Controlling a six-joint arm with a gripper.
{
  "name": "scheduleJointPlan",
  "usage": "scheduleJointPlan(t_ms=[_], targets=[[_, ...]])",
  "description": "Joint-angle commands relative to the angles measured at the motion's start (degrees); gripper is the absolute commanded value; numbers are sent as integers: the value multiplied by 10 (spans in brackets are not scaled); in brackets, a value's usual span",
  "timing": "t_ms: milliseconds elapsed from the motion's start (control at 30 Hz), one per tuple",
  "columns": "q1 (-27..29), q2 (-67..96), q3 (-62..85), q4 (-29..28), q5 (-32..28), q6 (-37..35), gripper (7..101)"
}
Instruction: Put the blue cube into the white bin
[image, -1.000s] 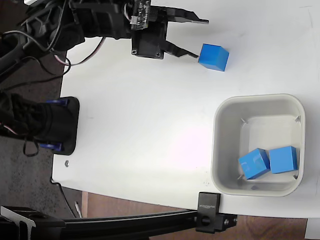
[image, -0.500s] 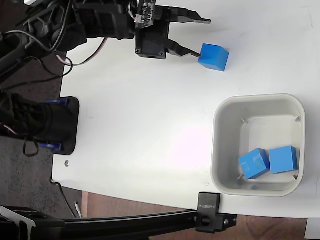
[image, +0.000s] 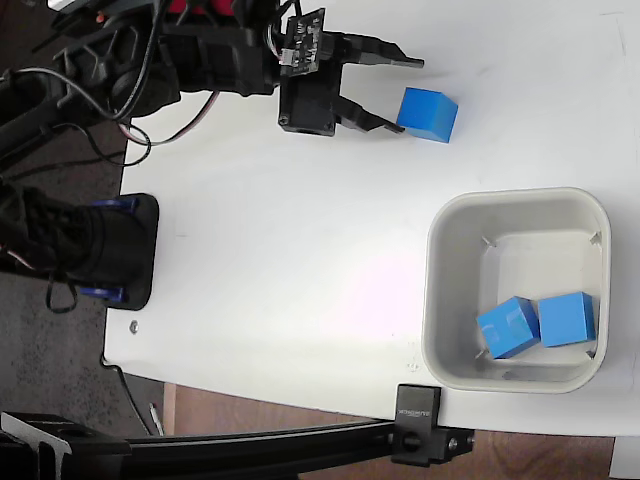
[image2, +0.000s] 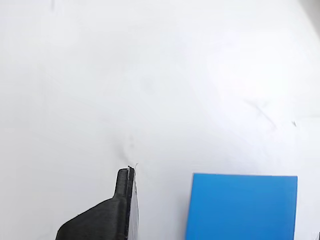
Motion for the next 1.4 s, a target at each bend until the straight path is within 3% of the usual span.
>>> scheduleJointPlan(t_ms=[33,1400], targets=[[7,38,-8,-17,-6,-4,1000],[14,4,32,-105,-15,-5,1000]])
